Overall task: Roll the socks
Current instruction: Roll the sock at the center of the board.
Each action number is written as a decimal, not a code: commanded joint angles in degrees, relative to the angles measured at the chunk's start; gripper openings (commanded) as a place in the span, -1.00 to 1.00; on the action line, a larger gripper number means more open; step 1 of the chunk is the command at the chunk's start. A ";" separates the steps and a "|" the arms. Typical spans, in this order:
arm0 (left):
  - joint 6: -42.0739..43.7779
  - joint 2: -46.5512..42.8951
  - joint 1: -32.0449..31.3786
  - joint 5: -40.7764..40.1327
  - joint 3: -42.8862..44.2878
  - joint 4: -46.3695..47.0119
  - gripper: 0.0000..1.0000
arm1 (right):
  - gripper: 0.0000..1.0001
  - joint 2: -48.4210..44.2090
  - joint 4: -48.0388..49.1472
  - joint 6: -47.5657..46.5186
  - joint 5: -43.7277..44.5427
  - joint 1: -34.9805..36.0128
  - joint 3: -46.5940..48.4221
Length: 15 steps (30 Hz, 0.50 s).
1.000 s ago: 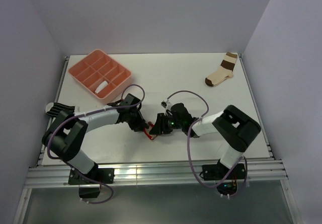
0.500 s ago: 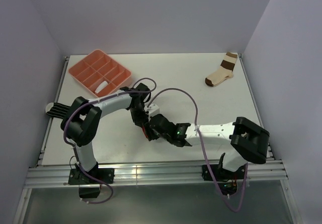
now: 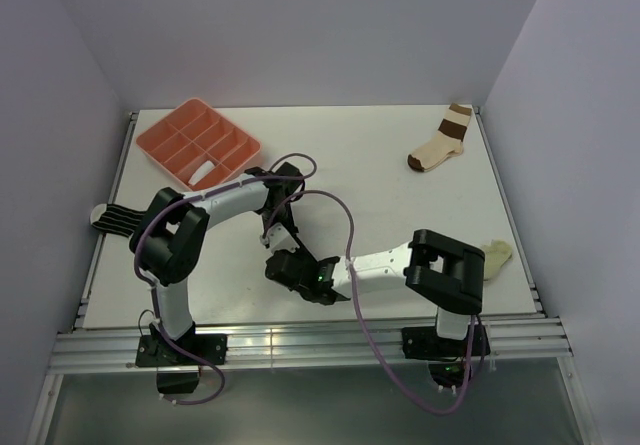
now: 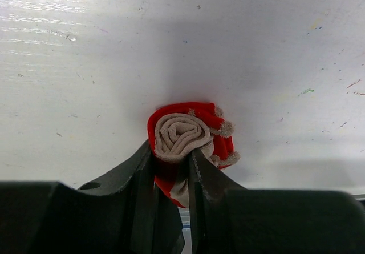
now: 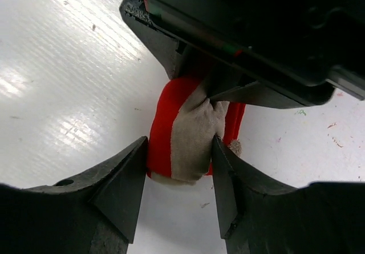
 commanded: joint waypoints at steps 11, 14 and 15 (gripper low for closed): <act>0.96 -1.95 -0.19 -2.71 0.53 1.05 -0.25 | -1.00 0.20 1.82 1.44 -2.31 -0.96 -3.11; -0.27 -4.67 0.16 -2.53 1.41 2.10 0.10 | -1.00 -2.08 5.34 2.40 -9.61 -3.50 -6.80; -1.32 -5.30 0.51 -2.53 1.50 2.19 0.17 | -1.00 -2.70 6.22 2.76 -11.62 -4.12 -7.68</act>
